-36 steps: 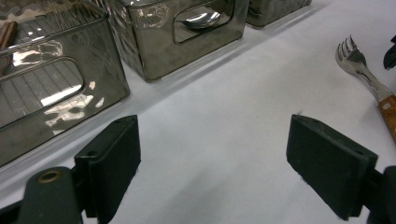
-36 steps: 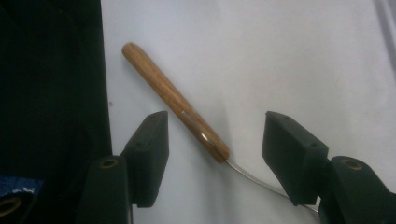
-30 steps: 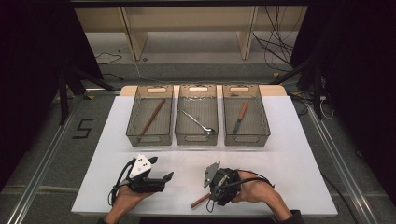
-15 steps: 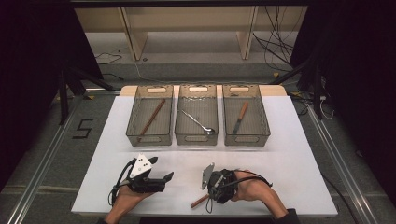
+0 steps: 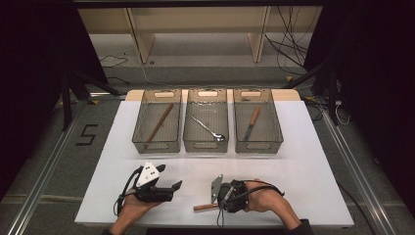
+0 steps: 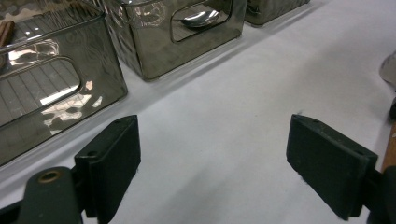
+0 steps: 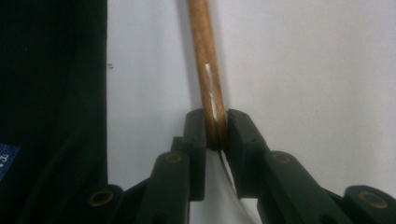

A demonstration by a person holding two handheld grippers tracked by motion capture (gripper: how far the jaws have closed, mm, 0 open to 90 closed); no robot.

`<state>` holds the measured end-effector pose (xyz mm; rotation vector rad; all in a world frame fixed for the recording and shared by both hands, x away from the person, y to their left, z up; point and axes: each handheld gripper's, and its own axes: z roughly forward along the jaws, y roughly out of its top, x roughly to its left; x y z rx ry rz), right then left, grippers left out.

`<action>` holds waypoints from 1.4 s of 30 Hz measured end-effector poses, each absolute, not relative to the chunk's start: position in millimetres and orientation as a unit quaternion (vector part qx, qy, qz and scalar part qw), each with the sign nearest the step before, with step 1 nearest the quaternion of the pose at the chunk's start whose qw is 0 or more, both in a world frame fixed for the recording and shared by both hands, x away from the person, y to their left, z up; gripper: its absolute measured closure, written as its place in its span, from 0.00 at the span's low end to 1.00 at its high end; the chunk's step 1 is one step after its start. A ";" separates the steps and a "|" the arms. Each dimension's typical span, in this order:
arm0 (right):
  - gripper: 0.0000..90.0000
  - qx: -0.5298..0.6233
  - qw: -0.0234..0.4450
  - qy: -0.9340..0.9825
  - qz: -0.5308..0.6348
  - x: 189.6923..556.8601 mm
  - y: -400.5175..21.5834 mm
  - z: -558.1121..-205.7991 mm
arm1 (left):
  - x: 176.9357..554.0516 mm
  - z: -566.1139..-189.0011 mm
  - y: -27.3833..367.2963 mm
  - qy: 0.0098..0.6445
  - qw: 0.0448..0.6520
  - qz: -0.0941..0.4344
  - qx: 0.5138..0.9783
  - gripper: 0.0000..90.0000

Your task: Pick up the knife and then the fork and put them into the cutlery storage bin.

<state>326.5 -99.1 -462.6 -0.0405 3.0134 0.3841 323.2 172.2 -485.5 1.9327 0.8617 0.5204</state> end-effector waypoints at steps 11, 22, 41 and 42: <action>0.90 0.015 0.075 0.983 0.165 328.8 -106.6 -447.1 | 323.1 -485.4 172.3 0.351 0.463 0.211 0.786 0.20; 0.90 0.112 0.109 0.959 0.237 345.6 -135.9 -416.1 | 323.8 -485.6 173.1 0.354 0.463 0.213 0.784 0.20; 0.90 0.313 0.126 0.871 0.357 403.1 -201.1 -367.8 | 324.4 -486.0 174.4 0.360 0.464 0.214 0.781 0.20; 0.90 0.321 0.125 0.867 0.360 407.9 -202.8 -365.5 | 324.5 -486.1 174.3 0.361 0.465 0.214 0.779 0.20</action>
